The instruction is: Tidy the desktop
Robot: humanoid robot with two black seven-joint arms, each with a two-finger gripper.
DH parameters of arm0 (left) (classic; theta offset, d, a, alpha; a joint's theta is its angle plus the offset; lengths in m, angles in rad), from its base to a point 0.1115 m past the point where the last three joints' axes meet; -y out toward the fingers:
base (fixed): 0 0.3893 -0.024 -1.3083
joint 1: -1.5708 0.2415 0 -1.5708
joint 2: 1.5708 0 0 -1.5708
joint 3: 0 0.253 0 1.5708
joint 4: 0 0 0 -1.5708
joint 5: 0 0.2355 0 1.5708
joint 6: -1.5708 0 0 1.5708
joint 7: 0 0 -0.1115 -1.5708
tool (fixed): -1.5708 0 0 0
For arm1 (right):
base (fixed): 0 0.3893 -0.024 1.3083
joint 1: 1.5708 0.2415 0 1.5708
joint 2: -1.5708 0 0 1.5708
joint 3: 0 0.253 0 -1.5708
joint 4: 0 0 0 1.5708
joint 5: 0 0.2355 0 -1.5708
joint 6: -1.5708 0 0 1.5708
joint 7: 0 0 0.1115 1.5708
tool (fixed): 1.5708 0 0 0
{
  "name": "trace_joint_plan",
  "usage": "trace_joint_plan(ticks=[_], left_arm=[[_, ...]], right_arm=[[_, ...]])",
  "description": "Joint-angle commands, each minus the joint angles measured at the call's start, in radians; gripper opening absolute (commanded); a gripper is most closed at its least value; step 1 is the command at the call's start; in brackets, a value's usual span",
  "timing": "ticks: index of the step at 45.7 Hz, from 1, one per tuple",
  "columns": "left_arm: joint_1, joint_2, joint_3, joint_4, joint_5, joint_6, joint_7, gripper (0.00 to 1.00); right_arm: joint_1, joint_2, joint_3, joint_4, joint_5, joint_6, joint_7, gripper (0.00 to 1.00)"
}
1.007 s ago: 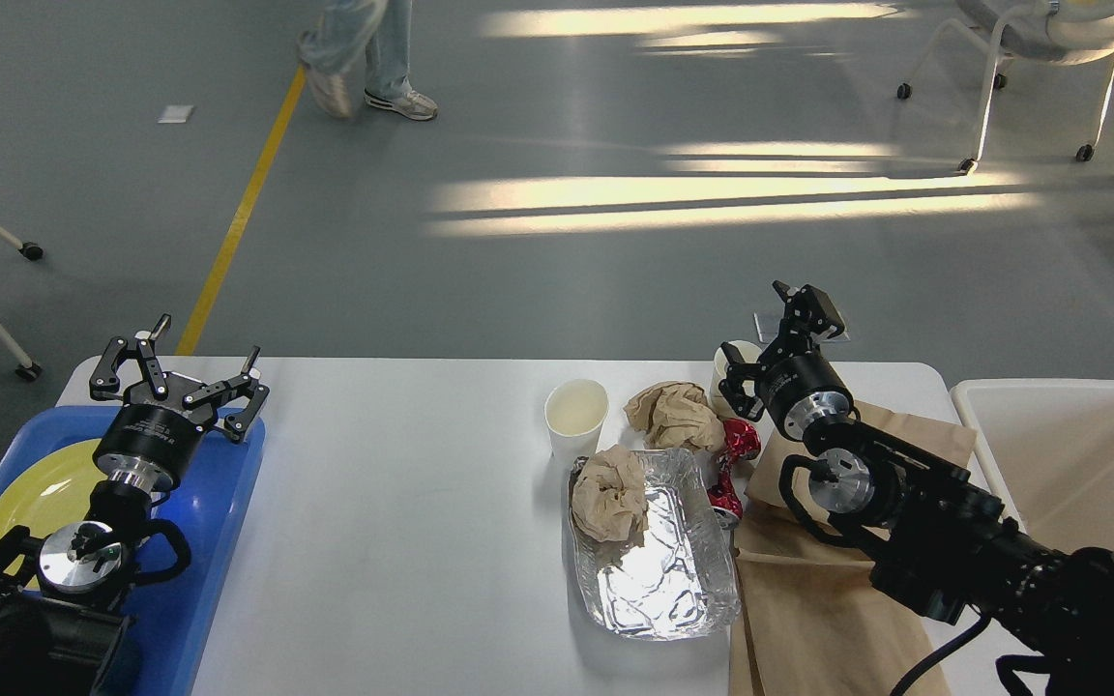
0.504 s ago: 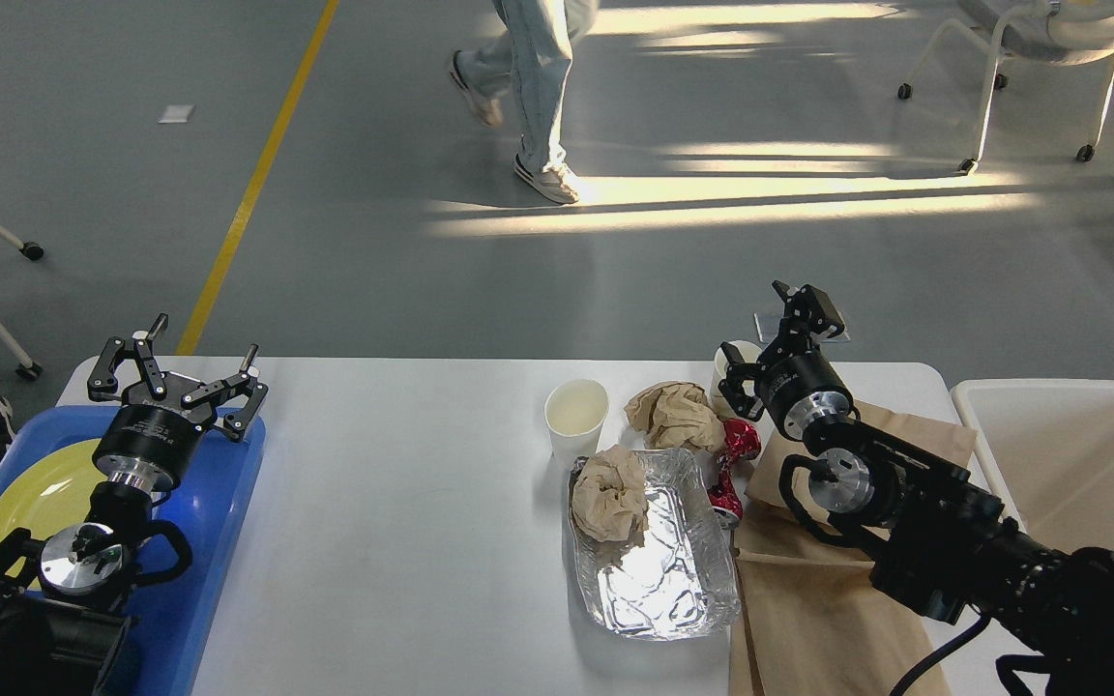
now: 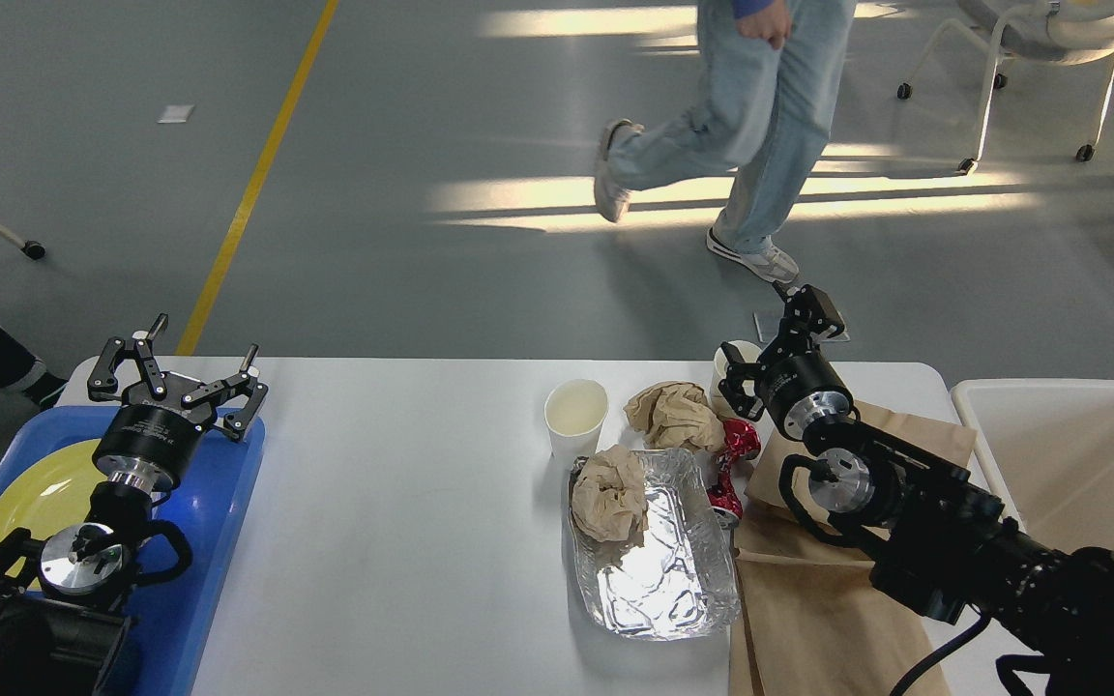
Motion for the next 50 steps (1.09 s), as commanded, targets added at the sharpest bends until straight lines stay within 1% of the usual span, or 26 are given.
trace_joint_plan(ticks=[1,22,37,42,45,50], left_arm=[[0.0,0.0,0.0,0.0,0.0,0.0,0.0,0.96],[0.0,0.0,0.0,0.0,0.0,0.0,0.0,0.96],[0.0,0.0,0.0,0.0,-0.002,0.0,0.0,0.96],[0.0,0.0,0.0,0.0,-0.002,0.0,0.0,0.96],[0.0,0.0,0.0,0.0,0.0,0.0,0.0,0.96],[0.0,0.0,0.0,0.0,0.0,0.0,0.0,0.96]], right_arm=[[-0.001,0.0,0.0,0.0,0.0,0.0,0.0,1.0],[-0.001,0.0,0.002,0.0,0.0,-0.003,0.0,1.0],[0.021,0.0,-0.003,0.008,0.0,0.0,-0.011,1.0],[0.039,-0.029,0.0,0.0,0.0,-0.002,-0.011,1.0],[0.039,-0.075,0.009,0.0,0.002,-0.002,-0.011,1.0],[0.041,-0.094,0.04,0.0,0.005,-0.003,-0.011,1.0]])
